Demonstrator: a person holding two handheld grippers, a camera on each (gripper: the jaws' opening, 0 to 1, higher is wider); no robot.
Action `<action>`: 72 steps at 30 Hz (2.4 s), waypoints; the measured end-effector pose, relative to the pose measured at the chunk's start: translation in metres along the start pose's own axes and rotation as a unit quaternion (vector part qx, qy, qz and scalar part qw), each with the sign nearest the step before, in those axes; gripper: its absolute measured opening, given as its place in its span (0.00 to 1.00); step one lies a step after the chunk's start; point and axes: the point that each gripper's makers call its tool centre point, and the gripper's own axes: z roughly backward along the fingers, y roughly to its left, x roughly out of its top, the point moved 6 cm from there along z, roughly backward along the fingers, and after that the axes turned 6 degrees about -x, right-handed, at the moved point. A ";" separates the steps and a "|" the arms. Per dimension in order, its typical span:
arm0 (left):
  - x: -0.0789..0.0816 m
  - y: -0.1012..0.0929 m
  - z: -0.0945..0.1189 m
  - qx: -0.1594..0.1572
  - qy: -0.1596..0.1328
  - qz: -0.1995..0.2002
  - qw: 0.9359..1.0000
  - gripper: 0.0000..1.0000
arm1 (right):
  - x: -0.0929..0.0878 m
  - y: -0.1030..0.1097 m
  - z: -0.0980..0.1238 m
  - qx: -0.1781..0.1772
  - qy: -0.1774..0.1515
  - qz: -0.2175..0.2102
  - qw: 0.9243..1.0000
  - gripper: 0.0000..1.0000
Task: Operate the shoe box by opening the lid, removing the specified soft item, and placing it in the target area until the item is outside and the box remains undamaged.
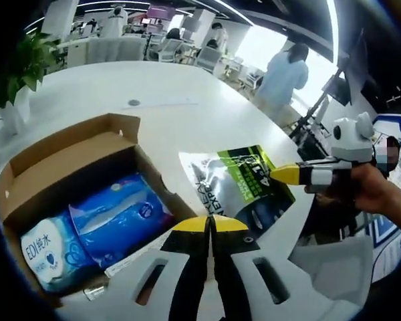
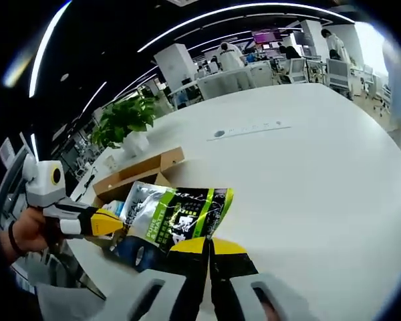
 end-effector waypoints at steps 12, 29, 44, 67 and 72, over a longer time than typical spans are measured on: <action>-0.007 -0.021 -0.026 0.003 0.022 -0.024 0.999 0.00 | -0.008 -0.030 0.001 -0.013 0.008 -0.001 1.000 0.00; -0.025 -0.022 -0.060 0.059 0.058 -0.050 0.995 0.00 | -0.019 -0.053 -0.024 -0.010 0.040 0.019 0.999 0.00; -0.036 -0.015 -0.081 0.109 0.072 -0.051 0.990 0.00 | -0.025 -0.064 -0.048 -0.001 0.066 0.037 0.997 0.00; -0.027 -0.005 -0.091 0.149 0.089 -0.098 0.980 0.00 | -0.029 -0.068 -0.070 0.005 0.074 0.037 0.997 0.00; -0.035 -0.004 -0.091 0.163 0.104 -0.104 0.975 0.01 | -0.035 -0.066 -0.077 0.000 0.083 0.031 0.996 0.00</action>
